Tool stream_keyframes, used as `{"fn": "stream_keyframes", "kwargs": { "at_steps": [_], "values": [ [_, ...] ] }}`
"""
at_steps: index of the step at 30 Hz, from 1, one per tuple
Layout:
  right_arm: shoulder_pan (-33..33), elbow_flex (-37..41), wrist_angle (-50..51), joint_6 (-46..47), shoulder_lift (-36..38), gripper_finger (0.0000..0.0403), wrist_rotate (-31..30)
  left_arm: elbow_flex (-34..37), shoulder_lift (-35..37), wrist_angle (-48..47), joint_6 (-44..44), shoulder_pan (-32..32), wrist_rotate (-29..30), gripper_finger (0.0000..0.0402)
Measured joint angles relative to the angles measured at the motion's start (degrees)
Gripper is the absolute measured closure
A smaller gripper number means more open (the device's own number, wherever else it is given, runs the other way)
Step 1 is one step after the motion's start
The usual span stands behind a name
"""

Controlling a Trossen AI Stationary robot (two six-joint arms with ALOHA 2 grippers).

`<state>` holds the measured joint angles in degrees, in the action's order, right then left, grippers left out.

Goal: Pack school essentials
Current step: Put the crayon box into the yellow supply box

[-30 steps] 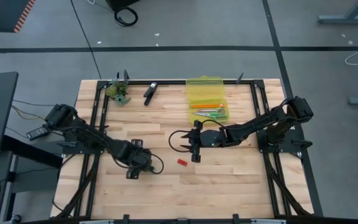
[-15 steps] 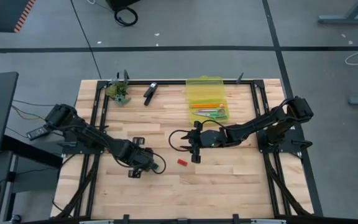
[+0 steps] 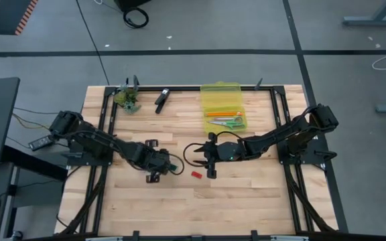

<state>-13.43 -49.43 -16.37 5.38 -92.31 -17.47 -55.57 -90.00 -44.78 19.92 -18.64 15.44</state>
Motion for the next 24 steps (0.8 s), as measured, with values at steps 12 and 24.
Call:
{"fn": "stream_keyframes", "kwargs": {
  "at_steps": [12,24],
  "values": [
    [0.02,0.00,-0.93,-1.35,0.00,0.0183,-3.01,0.00,0.00,7.50,-3.21,7.01,0.31,0.0305],
    [-0.74,-0.02,22.22,4.28,10.50,0.0182,-13.98,0.00,0.02,22.59,-11.51,15.00,1.12,0.0307]
  ]
}}
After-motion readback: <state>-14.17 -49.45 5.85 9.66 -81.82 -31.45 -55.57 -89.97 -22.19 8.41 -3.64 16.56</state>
